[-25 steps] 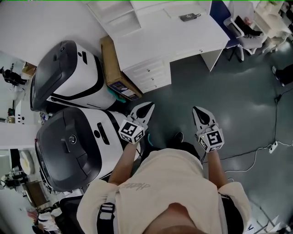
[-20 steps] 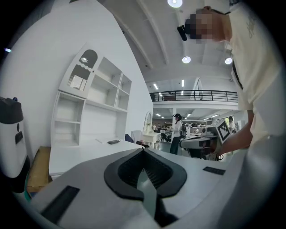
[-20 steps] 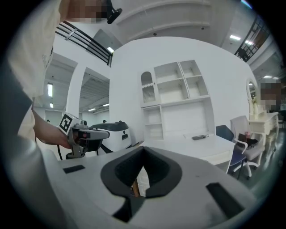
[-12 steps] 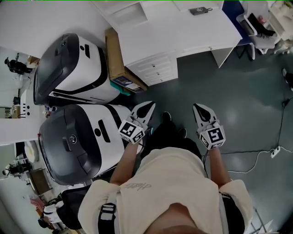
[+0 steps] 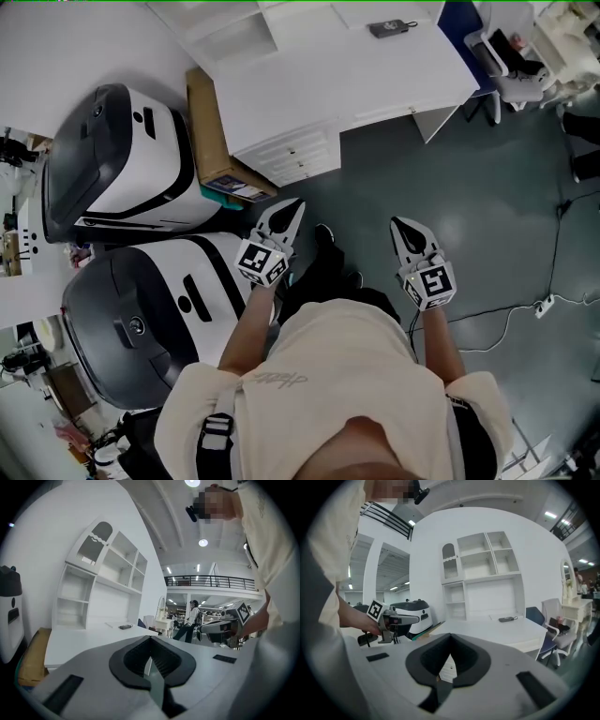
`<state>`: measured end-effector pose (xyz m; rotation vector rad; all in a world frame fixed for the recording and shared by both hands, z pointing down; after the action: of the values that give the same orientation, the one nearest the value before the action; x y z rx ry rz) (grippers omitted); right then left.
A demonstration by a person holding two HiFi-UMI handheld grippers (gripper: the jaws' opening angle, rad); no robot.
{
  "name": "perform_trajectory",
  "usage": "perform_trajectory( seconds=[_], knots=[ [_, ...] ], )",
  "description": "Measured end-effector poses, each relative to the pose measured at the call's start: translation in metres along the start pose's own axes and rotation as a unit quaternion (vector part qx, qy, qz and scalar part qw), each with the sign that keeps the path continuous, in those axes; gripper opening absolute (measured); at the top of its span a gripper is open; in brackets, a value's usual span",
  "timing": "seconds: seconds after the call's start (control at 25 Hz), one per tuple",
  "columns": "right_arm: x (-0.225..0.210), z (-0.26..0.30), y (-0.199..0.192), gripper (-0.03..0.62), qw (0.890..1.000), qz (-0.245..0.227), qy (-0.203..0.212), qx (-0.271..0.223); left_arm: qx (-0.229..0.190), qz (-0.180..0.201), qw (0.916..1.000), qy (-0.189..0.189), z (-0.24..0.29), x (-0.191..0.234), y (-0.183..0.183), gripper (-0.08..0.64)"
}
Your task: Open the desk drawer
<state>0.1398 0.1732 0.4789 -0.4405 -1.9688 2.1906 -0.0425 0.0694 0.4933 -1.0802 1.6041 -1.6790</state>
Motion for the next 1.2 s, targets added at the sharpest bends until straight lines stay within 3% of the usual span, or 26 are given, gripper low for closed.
perform_trajectory(
  seconds=[0.16,0.32,0.52,0.72,1.2],
  knots=[
    [-0.012,0.043,0.022,-0.002,1.000,-0.017,0.001,-0.007,-0.012,-0.014,0.9998,-0.009,0.026,0.035,0.006,0.003],
    [-0.010,0.093,0.044,-0.002,0.999,-0.037,0.015,-0.012,-0.022,0.001,0.9997,-0.008,0.044,0.075,0.015,0.003],
    [0.006,0.154,0.068,-0.002,0.997,-0.067,0.040,-0.016,-0.004,0.036,0.9990,0.026,0.050,0.129,0.021,0.003],
    [0.014,0.203,0.076,-0.002,0.996,-0.075,0.055,-0.017,-0.015,0.024,0.9987,0.042,0.052,0.175,0.027,0.003],
    [-0.003,0.253,0.067,-0.002,0.997,-0.050,0.063,0.002,-0.023,0.026,0.9983,0.048,0.063,0.206,0.041,0.003]
  ],
)
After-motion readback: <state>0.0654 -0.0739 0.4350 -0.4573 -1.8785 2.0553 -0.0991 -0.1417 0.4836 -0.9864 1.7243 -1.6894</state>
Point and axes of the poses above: the fingertips, and each gripper's own axes: z forward along the fingers, x to its left, y out of its top, the point moved 1 cm from there along -z, backward along the fingers, and after that the axes turned 11 degrees about -x, right-handed, at the moved point
